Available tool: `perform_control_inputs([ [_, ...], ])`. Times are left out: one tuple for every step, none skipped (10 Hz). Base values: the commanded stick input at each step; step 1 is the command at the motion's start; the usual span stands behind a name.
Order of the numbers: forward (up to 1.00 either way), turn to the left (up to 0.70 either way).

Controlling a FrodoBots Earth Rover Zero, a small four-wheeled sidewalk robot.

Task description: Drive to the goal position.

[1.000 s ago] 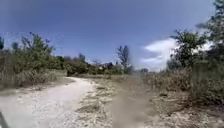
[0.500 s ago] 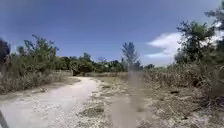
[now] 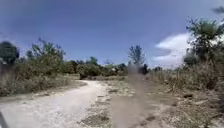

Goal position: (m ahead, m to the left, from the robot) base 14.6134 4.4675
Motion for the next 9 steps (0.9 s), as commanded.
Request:
perform_control_inputs([
  [0.45,0.14],
  [0.45,0.27],
  [0.45,0.27],
  [0.45,0.27],
  [0.45,0.27],
  [0.45,0.18],
  [0.45,0.06],
  [0.45,0.02],
  [0.45,0.02],
])
